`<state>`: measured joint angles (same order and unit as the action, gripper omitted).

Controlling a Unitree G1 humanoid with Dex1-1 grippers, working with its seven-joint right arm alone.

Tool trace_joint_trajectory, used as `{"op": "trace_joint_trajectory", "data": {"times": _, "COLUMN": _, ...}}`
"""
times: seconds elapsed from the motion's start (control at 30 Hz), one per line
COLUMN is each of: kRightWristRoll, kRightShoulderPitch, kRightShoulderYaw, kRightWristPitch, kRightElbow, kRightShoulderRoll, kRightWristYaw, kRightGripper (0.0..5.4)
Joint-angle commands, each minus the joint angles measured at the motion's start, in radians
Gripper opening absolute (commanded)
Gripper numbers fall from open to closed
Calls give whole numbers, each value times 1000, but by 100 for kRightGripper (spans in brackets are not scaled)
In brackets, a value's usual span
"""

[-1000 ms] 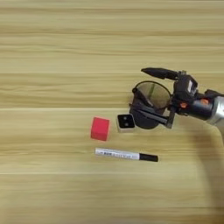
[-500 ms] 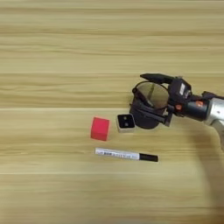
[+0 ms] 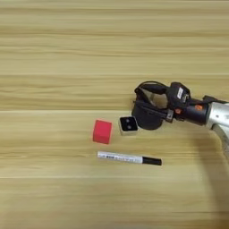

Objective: Move the objects on the table

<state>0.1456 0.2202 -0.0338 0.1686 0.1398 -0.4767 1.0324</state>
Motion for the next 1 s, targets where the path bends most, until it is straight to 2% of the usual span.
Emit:
{"op": "trace_joint_trajectory", "data": {"times": 0.03, "kRightWristRoll": 5, "kRightShoulderPitch": 78, "kRightShoulderYaw": 19, "kRightWristPitch": 28, "kRightElbow": -20, "kRightShoulderRoll": -21, "kRightWristYaw": -37, "kRightGripper": 183}}
{"op": "trace_joint_trajectory", "data": {"times": 0.17, "kRightWristRoll": 14, "kRightShoulderPitch": 82, "kRightShoulderYaw": 24, "kRightWristPitch": 28, "kRightElbow": -25, "kRightShoulderRoll": -19, "kRightWristYaw": -40, "kRightGripper": 148}}
{"op": "trace_joint_trajectory", "data": {"times": 0.3, "kRightWristRoll": 21, "kRightShoulderPitch": 93, "kRightShoulderYaw": 30, "kRightWristPitch": 32, "kRightElbow": -30, "kRightShoulderRoll": -9, "kRightWristYaw": -54, "kRightGripper": 84}}
{"op": "trace_joint_trajectory", "data": {"times": 0.4, "kRightWristRoll": 34, "kRightShoulderPitch": 110, "kRightShoulderYaw": 47, "kRightWristPitch": 36, "kRightElbow": -36, "kRightShoulderRoll": -2, "kRightWristYaw": -76, "kRightGripper": 80}}
{"op": "trace_joint_trajectory", "data": {"times": 0.5, "kRightWristRoll": 79, "kRightShoulderPitch": 137, "kRightShoulderYaw": 78, "kRightWristPitch": 53, "kRightElbow": -60, "kRightShoulderRoll": 13, "kRightWristYaw": -91, "kRightGripper": 80}}
{"op": "trace_joint_trajectory", "data": {"times": 0.67, "kRightWristRoll": 142, "kRightShoulderPitch": 165, "kRightShoulderYaw": 120, "kRightWristPitch": 55, "kRightElbow": -135, "kRightShoulderRoll": 5, "kRightWristYaw": -96, "kRightGripper": 80}}
{"op": "trace_joint_trajectory", "data": {"times": 0.83, "kRightWristRoll": 221, "kRightShoulderPitch": 186, "kRightShoulderYaw": 153, "kRightWristPitch": -1, "kRightElbow": -253, "kRightShoulderRoll": 3, "kRightWristYaw": -115, "kRightGripper": 80}}
{"op": "trace_joint_trajectory", "data": {"times": 1.0, "kRightWristRoll": 376, "kRightShoulderPitch": 181, "kRightShoulderYaw": 185, "kRightWristPitch": -113, "kRightElbow": -383, "kRightShoulderRoll": -15, "kRightWristYaw": -101, "kRightGripper": 80}}
